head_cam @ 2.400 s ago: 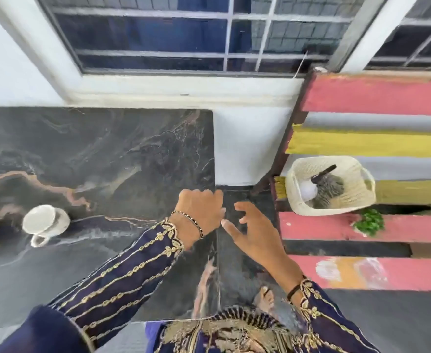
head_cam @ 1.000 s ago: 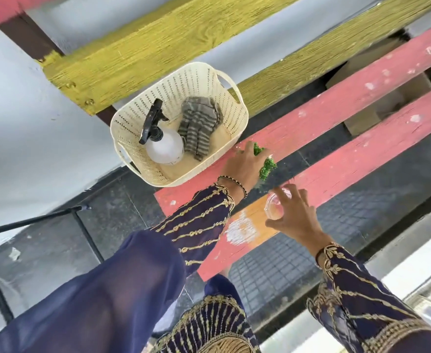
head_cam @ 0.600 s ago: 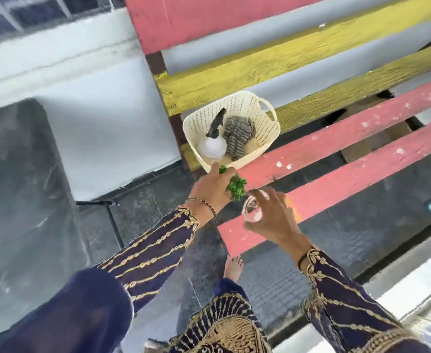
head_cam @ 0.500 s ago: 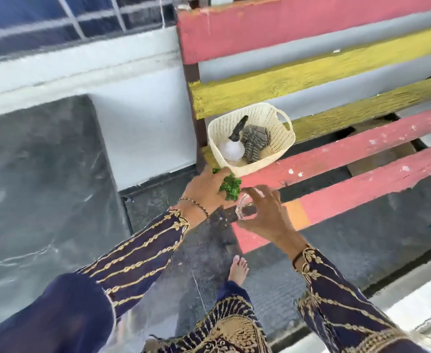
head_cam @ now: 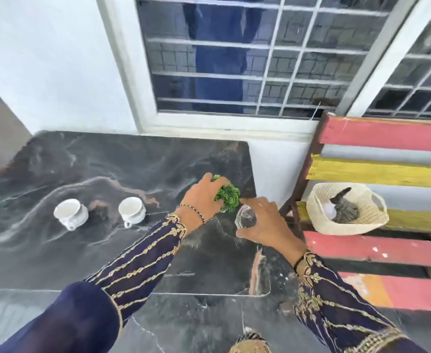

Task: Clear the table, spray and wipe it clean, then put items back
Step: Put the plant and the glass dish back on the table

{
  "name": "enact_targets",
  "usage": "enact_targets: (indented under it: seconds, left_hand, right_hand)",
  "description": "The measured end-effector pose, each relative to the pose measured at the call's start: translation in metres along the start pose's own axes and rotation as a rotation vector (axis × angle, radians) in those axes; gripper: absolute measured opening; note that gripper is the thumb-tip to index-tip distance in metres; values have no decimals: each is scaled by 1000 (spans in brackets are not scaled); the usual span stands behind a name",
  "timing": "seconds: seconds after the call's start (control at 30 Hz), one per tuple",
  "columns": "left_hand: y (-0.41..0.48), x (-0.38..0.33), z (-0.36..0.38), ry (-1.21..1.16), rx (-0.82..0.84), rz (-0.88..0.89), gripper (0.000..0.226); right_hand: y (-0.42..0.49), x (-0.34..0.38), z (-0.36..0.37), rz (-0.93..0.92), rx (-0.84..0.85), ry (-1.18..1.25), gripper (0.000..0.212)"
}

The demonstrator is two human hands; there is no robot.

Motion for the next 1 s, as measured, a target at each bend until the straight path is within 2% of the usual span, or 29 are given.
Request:
enact_targets:
  seconds: [0.23, 0.47, 0.77, 1.0]
  left_hand:
    - [-19, 75, -37, -13, -71, -141, 42]
    - [3, 139, -55, -32, -66, -210, 44]
    - [60, 217, -61, -57, -36, -228, 40]
    - [94, 263, -67, -50, -52, -258, 42]
  right_hand:
    - [35, 86, 16, -107, 69, -84, 89]
    - [95, 127, 33, -144, 96, -121, 88]
    - [193, 129, 53, -62, 146, -126, 103]
    - [268, 114, 53, 20, 157, -152, 103]
Point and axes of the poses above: each hand's wrist, its own y-axis towards the middle knuckle, its own z-axis out of the palm, x = y × z, the point moved 6 cm from there along y, towards the middle knuckle, and after that the axes turned 3 degrees about x, right-handed, at the moved point
